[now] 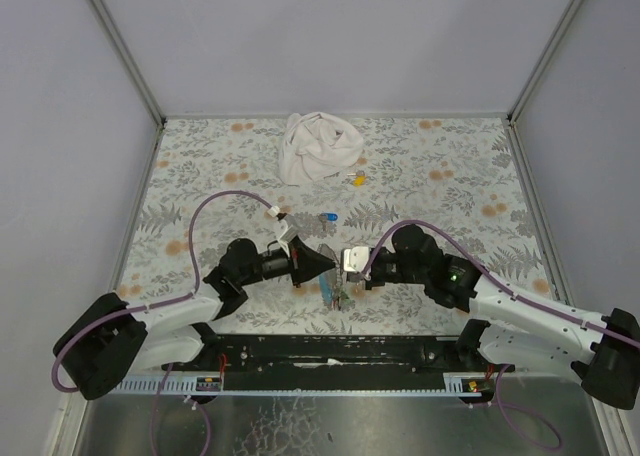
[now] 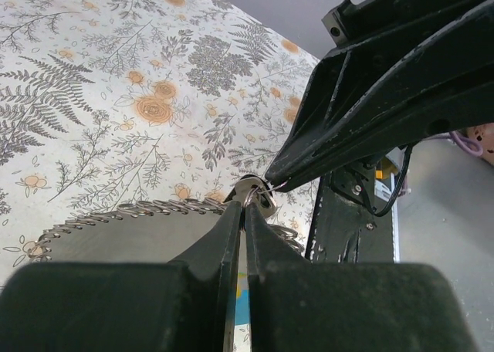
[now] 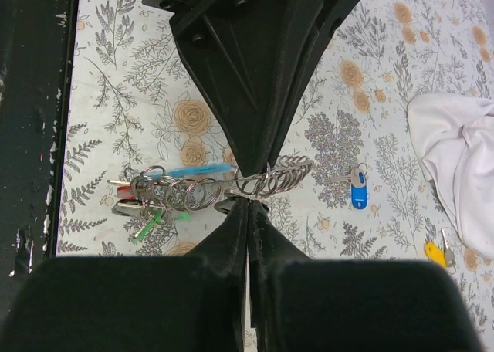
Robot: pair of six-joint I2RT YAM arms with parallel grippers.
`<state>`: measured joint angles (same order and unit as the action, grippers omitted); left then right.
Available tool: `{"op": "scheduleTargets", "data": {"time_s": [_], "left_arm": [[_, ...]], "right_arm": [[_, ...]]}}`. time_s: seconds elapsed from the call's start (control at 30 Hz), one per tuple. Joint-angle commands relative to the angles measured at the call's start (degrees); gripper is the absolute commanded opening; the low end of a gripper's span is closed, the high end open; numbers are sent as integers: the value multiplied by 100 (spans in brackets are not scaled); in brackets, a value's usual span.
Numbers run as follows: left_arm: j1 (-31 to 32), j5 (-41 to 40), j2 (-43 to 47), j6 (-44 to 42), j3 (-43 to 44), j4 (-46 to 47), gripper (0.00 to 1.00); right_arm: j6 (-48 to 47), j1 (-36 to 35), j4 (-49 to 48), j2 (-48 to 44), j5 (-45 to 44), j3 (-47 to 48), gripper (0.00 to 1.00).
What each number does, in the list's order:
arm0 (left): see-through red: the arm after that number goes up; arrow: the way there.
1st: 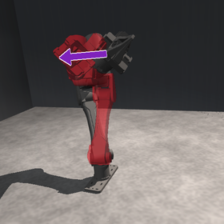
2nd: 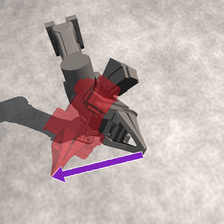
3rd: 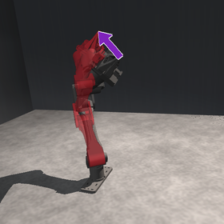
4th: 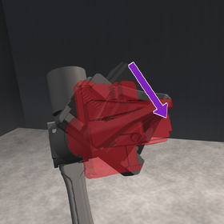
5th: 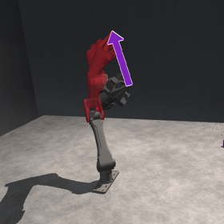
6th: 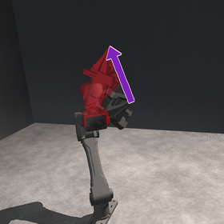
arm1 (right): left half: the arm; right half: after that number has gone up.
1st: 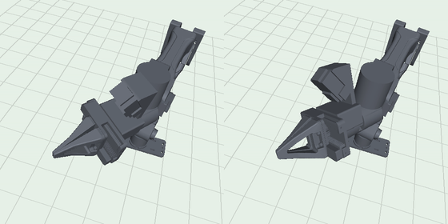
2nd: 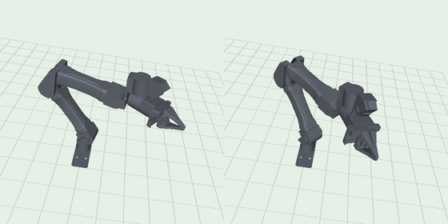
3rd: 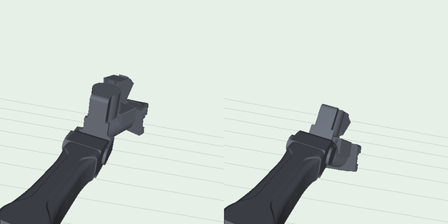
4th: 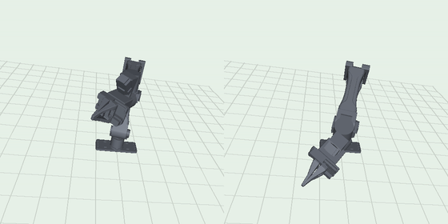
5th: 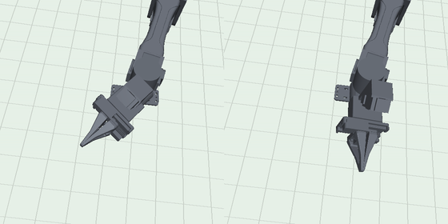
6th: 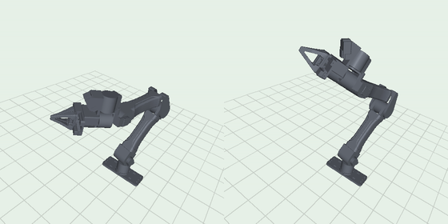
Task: Put the keys on the keyring
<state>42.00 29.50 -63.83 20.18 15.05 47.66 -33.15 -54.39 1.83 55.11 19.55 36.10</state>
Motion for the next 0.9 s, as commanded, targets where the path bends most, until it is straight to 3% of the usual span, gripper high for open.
{"op": "scheduleTargets", "data": {"time_s": [0.0, 0.3, 0.87], "left_arm": [[-104, -842, 140, 367, -140, 874, 0], [-71, -1311, -40, 942, -430, 1620, 0], [222, -1965, -254, 1176, -585, 2200, 0]], "right_arm": [[247, -38, 205, -111, 128, -120, 0], [322, -52, -30, 42, 331, -189, 0], [220, -151, -115, 446, 402, 114, 0]]}}
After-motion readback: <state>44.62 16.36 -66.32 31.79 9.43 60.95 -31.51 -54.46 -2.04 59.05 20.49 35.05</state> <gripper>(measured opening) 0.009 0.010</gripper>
